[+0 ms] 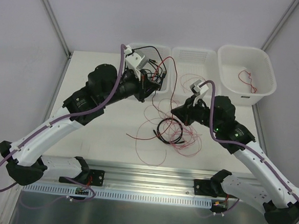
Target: Untangle the cables
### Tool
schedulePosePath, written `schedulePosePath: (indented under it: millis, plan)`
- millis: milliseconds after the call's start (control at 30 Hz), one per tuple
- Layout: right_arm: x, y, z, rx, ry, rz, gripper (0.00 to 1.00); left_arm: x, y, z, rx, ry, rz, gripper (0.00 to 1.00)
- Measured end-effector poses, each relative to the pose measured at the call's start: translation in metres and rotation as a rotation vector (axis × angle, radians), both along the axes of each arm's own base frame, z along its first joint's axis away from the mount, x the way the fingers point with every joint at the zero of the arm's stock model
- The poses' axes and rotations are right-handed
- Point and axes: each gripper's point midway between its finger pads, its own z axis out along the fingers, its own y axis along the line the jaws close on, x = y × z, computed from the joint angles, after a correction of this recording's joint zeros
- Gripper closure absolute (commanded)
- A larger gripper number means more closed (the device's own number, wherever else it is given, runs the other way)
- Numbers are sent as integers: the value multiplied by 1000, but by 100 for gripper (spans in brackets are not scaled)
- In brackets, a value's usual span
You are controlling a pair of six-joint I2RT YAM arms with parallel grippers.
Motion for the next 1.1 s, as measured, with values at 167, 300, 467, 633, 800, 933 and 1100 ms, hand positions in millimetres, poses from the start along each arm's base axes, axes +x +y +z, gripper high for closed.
schedulePosePath:
  millis: [167, 300, 467, 633, 800, 933, 1100]
  plan:
    - [2, 4, -2, 31, 2, -3, 97, 0, -2, -11, -1, 52, 7, 100]
    - [1, 10, 0, 70, -10, 10, 91, -1, -4, -9, -40, 87, 10, 100]
    - [-1, 21, 9, 113, -41, 42, 85, -1, -9, -19, -78, 161, 18, 100]
    - [4, 31, 12, 133, -57, 59, 85, -1, -13, -34, -104, 241, 30, 100]
    - [8, 42, 3, 126, -45, 78, 84, 2, -15, -49, -147, 307, 58, 100]
    - [8, 51, -6, 121, -32, 102, 80, 2, -10, -65, -178, 356, 96, 100]
    - [4, 60, -22, 112, -5, 147, 75, 4, 1, -81, -216, 393, 162, 100]
